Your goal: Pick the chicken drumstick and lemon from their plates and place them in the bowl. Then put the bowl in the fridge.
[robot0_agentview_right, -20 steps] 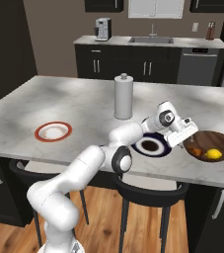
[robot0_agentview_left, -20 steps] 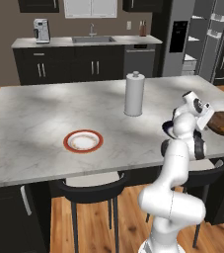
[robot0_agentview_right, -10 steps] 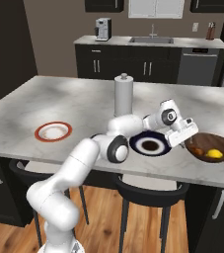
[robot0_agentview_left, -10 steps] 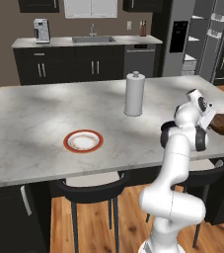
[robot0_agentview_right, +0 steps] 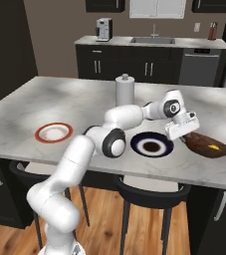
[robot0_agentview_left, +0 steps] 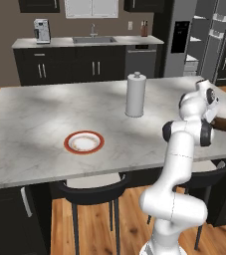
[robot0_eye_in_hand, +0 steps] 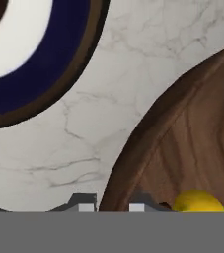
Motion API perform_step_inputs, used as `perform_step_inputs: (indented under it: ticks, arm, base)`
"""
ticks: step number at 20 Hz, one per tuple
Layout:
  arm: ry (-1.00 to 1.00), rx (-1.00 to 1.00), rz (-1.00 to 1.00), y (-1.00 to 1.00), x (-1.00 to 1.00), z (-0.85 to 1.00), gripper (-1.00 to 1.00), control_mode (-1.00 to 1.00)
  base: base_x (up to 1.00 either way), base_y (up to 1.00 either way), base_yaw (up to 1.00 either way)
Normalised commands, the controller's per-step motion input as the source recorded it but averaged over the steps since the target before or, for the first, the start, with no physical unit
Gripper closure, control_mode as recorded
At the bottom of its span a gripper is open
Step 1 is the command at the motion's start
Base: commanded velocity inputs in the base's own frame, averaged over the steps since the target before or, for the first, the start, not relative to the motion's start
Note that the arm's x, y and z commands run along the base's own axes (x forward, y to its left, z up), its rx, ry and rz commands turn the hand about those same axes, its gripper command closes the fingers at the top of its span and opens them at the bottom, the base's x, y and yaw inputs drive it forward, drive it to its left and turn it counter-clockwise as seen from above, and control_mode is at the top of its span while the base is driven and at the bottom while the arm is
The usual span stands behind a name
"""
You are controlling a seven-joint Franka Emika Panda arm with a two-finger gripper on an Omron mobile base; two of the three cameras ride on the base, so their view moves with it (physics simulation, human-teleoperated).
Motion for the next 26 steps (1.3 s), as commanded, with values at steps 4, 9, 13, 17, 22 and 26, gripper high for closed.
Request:
perform_step_inputs:
  ticks: [4, 9, 13, 17, 22, 26]
  arm:
    - [-0.16, 0.00, 0.00, 0.33, -0.29, 0.35, 1.00, -1.00]
    - [-0.26, 0.00, 0.00, 0.36, -0.41, 0.26, 1.00, -1.00]
    - [-0.38, -0.01, 0.00, 0.34, -0.39, 0.25, 1.00, -1.00]
    - [-0.38, -0.18, 0.00, 0.36, -0.35, 0.28, 1.00, -1.00]
    - [-0.25, -0.31, 0.00, 0.49, -0.24, 0.38, 1.00, -1.00]
    - [-0.06, -0.32, 0.00, 0.43, -0.25, 0.38, 1.00, -1.00]
  base:
    - [0.00, 0.00, 0.00]
    - [0.00, 0.00, 0.00]
    - [0.00, 0.00, 0.00]
    - [0.00, 0.00, 0.00]
    - [0.00, 0.00, 0.00]
    - [0.00, 0.00, 0.00]
